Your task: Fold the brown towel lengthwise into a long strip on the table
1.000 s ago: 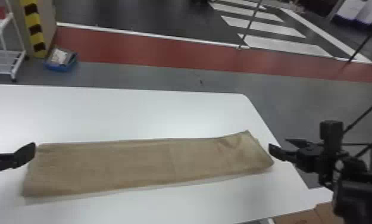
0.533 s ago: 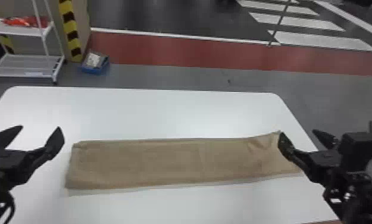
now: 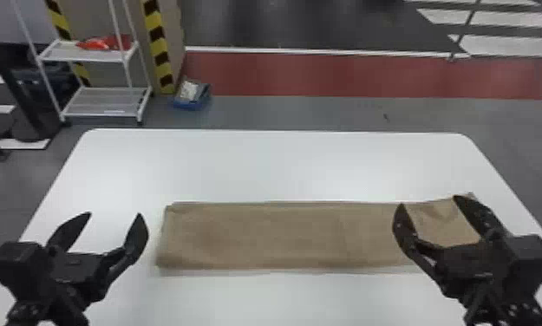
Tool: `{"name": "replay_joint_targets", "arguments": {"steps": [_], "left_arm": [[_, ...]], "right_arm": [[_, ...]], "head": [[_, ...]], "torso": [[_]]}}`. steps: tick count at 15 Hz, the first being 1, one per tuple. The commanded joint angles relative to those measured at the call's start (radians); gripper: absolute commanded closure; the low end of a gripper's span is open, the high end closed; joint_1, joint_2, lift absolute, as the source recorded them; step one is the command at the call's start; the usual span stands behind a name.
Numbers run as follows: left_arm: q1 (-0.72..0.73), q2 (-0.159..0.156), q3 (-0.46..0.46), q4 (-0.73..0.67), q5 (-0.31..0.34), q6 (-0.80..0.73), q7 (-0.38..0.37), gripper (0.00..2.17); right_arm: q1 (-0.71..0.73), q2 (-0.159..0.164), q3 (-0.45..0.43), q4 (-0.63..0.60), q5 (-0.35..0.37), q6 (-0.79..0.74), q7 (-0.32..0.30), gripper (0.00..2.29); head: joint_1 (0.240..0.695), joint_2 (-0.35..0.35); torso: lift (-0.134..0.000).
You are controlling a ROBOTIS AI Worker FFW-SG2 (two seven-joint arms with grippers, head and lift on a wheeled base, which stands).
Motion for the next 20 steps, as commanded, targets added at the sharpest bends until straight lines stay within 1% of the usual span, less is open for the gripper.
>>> {"name": "replay_joint_targets", "arguments": {"steps": [1,3,5,8,9,10,12,16,20], "left_arm": [[0.068,-0.004,-0.003,-0.047,0.000,-0.088,0.010,0.07],[0.091,-0.004,0.001,-0.061,0.021,-0.103,0.010,0.07],[0.099,-0.004,0.004,-0.073,0.029,-0.100,0.010,0.07],[0.113,-0.010,-0.002,-0.090,0.028,-0.100,0.019,0.07],[0.117,-0.010,-0.005,-0.093,0.026,-0.100,0.042,0.07],[0.120,-0.010,-0.005,-0.096,0.026,-0.100,0.050,0.07],[0.131,-0.010,-0.005,-0.108,0.024,-0.094,0.081,0.07],[0.136,-0.010,0.001,-0.118,0.024,-0.091,0.082,0.07],[0.137,-0.015,0.000,-0.119,0.021,-0.078,0.082,0.07]], "right_arm": [[0.021,0.005,0.061,0.054,-0.015,-0.171,-0.017,0.14],[0.029,0.005,0.090,0.079,-0.042,-0.205,-0.046,0.14],[0.029,0.005,0.110,0.070,-0.064,-0.112,-0.072,0.14],[0.030,0.005,0.132,0.028,-0.087,0.032,-0.108,0.14],[0.030,0.005,0.141,0.024,-0.093,0.044,-0.111,0.14],[0.030,0.005,0.149,0.022,-0.093,0.038,-0.111,0.14],[0.030,0.005,0.156,0.022,-0.093,0.026,-0.111,0.14],[0.029,0.005,0.156,0.025,-0.118,0.029,-0.108,0.14],[0.026,0.005,0.152,0.027,-0.121,0.041,-0.108,0.14]], "head": [[0.695,0.010],[0.695,0.050],[0.695,0.079],[0.695,0.086],[0.695,0.086],[0.695,0.086],[0.695,0.103],[0.695,0.124],[0.695,0.125]], "torso": [[-0.092],[-0.092],[-0.092],[-0.092],[-0.092],[-0.092],[-0.092],[-0.092],[-0.092]]}}
